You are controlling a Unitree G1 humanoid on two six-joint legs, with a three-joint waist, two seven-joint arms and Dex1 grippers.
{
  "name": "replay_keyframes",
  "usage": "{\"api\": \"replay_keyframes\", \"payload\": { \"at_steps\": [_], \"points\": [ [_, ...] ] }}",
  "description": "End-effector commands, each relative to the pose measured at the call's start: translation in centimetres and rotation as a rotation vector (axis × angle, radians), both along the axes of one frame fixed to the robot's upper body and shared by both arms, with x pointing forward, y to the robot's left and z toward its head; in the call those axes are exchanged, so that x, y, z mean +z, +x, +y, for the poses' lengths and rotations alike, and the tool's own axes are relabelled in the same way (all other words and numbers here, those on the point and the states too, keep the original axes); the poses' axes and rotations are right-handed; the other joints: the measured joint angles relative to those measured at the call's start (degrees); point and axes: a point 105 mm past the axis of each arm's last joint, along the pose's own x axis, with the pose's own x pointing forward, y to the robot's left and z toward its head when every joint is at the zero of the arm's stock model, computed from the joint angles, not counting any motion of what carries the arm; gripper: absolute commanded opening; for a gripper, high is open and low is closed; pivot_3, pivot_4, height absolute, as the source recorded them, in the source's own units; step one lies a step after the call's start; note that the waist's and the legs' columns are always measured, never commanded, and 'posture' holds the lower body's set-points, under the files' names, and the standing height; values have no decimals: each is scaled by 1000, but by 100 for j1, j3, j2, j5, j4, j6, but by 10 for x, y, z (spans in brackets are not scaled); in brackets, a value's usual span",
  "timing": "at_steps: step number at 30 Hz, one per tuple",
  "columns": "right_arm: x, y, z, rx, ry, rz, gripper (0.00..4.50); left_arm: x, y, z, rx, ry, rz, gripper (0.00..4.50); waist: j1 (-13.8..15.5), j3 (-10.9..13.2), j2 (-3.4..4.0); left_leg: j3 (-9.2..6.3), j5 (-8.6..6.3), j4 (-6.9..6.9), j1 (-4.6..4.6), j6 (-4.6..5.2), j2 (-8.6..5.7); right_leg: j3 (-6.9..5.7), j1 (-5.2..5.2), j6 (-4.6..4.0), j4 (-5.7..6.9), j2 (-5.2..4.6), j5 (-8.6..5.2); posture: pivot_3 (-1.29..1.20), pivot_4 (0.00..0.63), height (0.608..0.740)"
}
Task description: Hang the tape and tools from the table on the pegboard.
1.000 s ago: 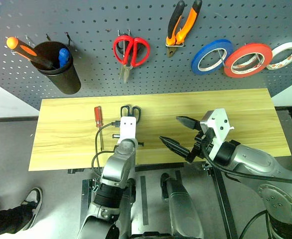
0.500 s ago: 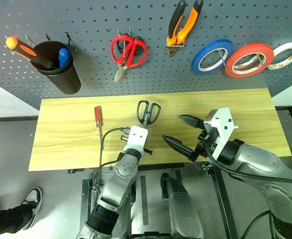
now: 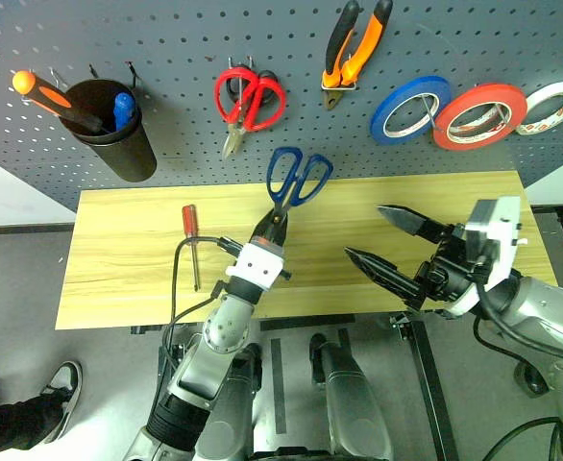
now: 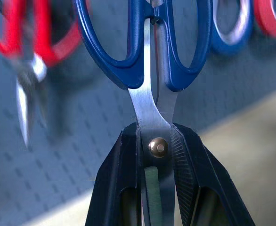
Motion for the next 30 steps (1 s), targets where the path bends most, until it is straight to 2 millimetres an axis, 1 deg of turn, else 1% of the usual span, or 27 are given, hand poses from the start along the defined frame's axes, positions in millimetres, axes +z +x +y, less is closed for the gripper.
{"api": "replay_keyframes", "payload": {
  "at_steps": [1, 3, 7, 9, 12, 15, 19, 21, 25, 30],
  "points": [
    [19, -9, -4, 19, 89, -88, 4500, 25, -10, 12, 27, -29, -151, 568, 3, 0, 0, 1, 0, 0, 0, 0, 0, 0, 0, 0, 0, 0, 0, 13, 390, 740],
    [19, -10, -5, 17, 102, -102, 4500, 31, -11, 19, 50, -39, -191, 568, 4, 0, 0, 3, 0, 0, 0, 0, 0, 0, 0, 0, 0, 0, 0, 13, 392, 740],
    [19, -13, -3, 31, 116, -122, 4500, 50, -12, 36, 106, -67, -276, 568, 13, 0, 0, 3, 0, 1, 0, 0, 0, -1, 0, 0, 0, 0, 0, 12, 396, 740],
    [18, -13, -3, 33, 112, -119, 4500, 55, -10, 42, 121, -74, -286, 568, 9, 0, 0, 3, 0, 2, 0, 0, 0, -1, 1, 1, 1, 0, 0, 13, 397, 740],
    [17, -12, -3, 33, 112, -118, 4500, 58, -7, 45, 122, -72, -291, 568, 0, 0, 0, 3, 0, 2, 0, 0, 0, -1, 1, 1, 2, 1, 0, 16, 398, 740],
    [16, -11, -2, 34, 107, -115, 4500, 62, -7, 42, 109, -63, -315, 568, 0, 0, 0, 3, 1, 2, 0, -1, 0, -2, 0, 1, 2, 2, 0, 17, 398, 740],
    [16, -10, -1, 34, 104, -114, 4500, 61, -6, 41, 104, -70, -311, 568, 2, 0, 0, 3, 2, 3, 0, -3, 0, -2, 1, 1, 2, 2, 0, 16, 398, 740],
    [17, -10, -1, 31, 102, -115, 4500, 57, -2, 42, 105, -69, -275, 568, 2, 0, 0, 3, 2, 3, 0, -4, 0, -2, 1, 1, 3, 2, 0, 15, 398, 740],
    [18, -10, -1, 31, 100, -119, 4500, 46, 3, 36, 73, -43, -222, 568, -2, 0, 0, 3, 1, 3, 0, -2, 0, -2, 1, 1, 3, 2, 0, 13, 402, 740],
    [18, -10, 1, 33, 96, -117, 4500, 43, 11, 32, 57, -46, -189, 568, 1, 0, 0, 3, 1, 3, 1, -2, 0, -2, 1, 1, 3, 2, 0, 13, 403, 740]
  ]
}}
